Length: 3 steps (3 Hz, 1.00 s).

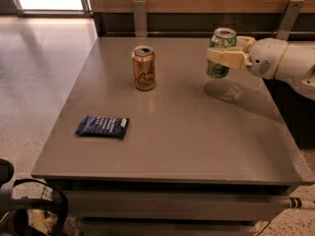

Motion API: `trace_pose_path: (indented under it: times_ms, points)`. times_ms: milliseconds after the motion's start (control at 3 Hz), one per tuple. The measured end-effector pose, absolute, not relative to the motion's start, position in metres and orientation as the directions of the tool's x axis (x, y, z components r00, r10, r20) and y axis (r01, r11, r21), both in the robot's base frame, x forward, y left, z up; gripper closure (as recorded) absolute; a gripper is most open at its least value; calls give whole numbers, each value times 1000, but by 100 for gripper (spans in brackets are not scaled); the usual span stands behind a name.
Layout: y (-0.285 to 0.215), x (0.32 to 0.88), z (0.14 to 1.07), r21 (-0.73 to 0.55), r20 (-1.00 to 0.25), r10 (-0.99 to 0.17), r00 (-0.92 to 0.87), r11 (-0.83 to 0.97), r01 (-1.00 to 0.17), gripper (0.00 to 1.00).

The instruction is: Move green can near rxbar blueberry

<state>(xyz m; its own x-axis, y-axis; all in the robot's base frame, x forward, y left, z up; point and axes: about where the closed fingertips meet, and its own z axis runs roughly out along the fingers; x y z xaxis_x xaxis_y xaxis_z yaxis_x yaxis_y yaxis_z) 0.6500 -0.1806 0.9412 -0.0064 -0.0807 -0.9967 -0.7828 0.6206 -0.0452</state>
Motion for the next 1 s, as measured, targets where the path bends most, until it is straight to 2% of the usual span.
trace_pose_path:
  times_ms: [1000]
  points:
    - [-67, 539, 942, -60, -996, -92, 18, 471, -880, 100]
